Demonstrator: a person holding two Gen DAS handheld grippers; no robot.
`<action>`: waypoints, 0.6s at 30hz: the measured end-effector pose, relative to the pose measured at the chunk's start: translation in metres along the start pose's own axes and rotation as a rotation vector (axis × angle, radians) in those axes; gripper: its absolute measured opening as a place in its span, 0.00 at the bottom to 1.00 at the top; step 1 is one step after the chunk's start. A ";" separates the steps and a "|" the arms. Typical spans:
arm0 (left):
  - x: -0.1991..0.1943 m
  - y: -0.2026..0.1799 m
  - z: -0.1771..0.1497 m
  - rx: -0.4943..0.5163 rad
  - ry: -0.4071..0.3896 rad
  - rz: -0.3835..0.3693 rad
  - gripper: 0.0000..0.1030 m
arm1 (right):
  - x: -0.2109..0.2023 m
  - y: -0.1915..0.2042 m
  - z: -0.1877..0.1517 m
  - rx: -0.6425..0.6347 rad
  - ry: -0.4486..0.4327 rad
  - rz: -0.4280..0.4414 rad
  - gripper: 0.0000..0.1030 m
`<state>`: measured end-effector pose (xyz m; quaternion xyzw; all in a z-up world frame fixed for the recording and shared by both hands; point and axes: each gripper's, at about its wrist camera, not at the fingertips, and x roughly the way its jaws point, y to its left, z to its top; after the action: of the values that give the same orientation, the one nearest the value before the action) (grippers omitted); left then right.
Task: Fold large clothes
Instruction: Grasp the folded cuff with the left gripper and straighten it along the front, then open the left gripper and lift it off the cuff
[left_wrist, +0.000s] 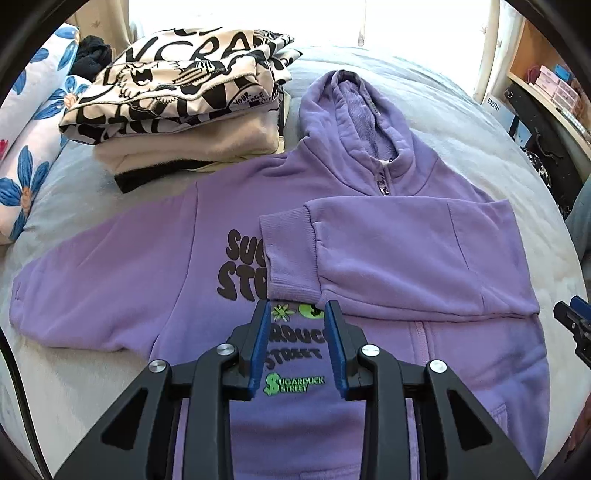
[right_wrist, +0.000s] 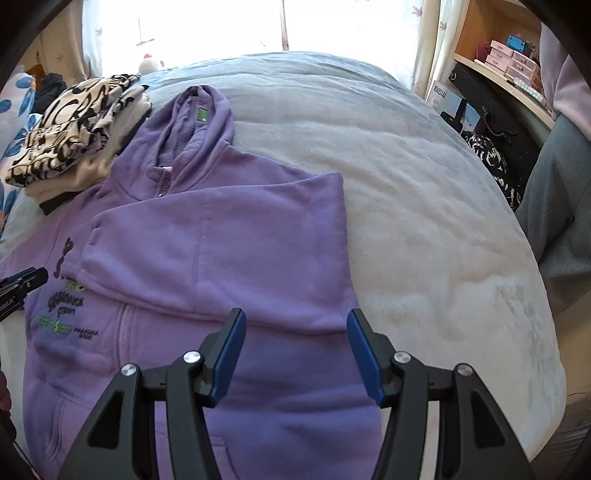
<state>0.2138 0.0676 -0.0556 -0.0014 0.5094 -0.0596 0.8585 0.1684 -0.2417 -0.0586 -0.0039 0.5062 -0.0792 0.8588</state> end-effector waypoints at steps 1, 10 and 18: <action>-0.002 -0.001 -0.001 0.003 -0.006 0.001 0.30 | -0.003 0.002 -0.002 -0.003 -0.003 0.000 0.55; -0.033 -0.006 -0.021 0.062 -0.076 -0.004 0.31 | -0.034 0.028 -0.015 -0.062 -0.065 -0.022 0.55; -0.059 0.011 -0.039 0.059 -0.111 -0.007 0.38 | -0.055 0.074 -0.026 -0.154 -0.110 -0.017 0.55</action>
<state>0.1530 0.0873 -0.0231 0.0189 0.4591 -0.0775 0.8848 0.1291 -0.1594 -0.0302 -0.0786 0.4630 -0.0468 0.8816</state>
